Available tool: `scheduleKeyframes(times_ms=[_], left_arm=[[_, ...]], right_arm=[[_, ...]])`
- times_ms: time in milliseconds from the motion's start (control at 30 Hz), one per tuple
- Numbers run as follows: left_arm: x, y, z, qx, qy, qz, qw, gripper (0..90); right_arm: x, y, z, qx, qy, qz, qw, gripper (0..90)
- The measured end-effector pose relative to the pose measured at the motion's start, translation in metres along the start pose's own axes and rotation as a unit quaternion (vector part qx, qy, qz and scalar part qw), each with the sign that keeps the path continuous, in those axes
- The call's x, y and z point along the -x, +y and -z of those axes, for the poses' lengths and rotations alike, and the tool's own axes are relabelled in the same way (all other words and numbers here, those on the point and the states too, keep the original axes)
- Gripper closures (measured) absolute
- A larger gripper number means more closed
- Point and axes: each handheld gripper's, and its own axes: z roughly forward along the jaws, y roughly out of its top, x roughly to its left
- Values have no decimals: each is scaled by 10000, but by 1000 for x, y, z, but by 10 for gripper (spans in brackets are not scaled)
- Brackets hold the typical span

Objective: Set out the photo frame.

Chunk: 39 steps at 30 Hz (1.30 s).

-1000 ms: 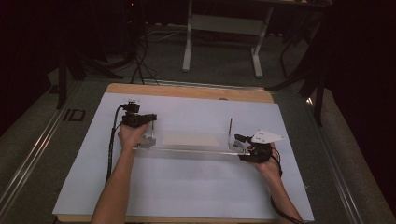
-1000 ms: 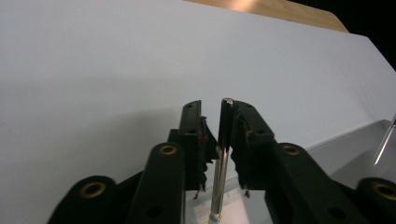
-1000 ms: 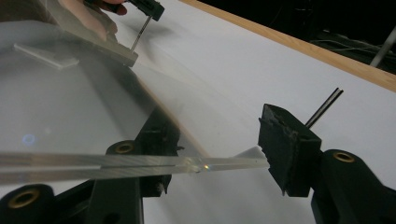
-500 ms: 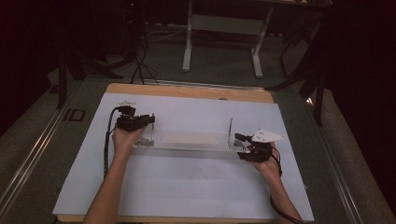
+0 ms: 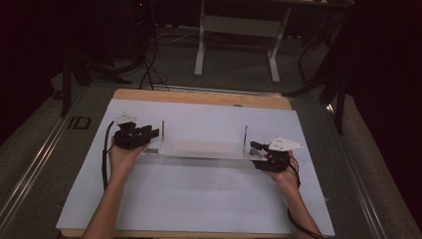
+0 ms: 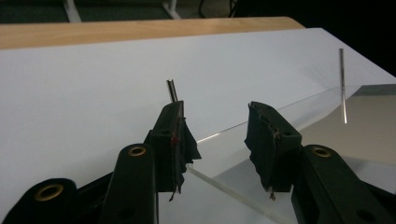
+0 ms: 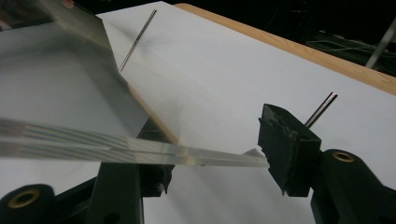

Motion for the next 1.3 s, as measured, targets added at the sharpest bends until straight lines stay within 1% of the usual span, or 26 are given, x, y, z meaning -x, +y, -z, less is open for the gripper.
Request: scheduleKeyframes(times_ms=[133,200,267,333,433,467,533,633,667,733,833,1067,1167,1300], left_arm=[[3,-6,8,43,51,-121,9999,558],[4,-9,11,35,127,-230,9996,558],[3,-13,14,86,87,-225,9997,556],[1,-16,18,173,91,-156,9997,555],[-2,-17,22,150,132,-157,9997,545],[-3,-17,23,182,129,-149,9996,545],[-4,-18,26,256,98,-175,9995,545],[-4,-19,30,240,126,-283,9992,543],[-4,-19,31,260,154,-263,9992,539],[-5,-20,33,310,125,-239,9992,539],[-4,-20,33,329,103,-266,9991,539],[1,-21,34,355,-83,-497,9981,539],[2,-21,33,357,-86,-578,9977,541],[2,-21,33,366,-100,-596,9975,546]], right_arm=[[0,1,0,-7,-9,-26,10000,463],[0,1,0,-1,-3,-39,10000,463],[1,2,0,1,-8,-41,10000,463],[1,2,0,7,-8,-39,10000,464],[2,3,0,14,-14,-50,10000,465],[2,3,-1,25,-15,-69,10000,465],[3,4,-1,31,-21,-98,9999,465],[4,6,-1,47,-29,-133,9999,466],[4,6,-1,58,-34,-151,9999,467],[5,6,-1,78,-43,-152,9998,467],[5,7,-2,78,-48,-167,9998,467],[8,10,-3,113,-72,-246,9996,470],[9,12,-3,115,-81,-273,9995,474],[10,14,-4,116,-107,-274,9995,478]])
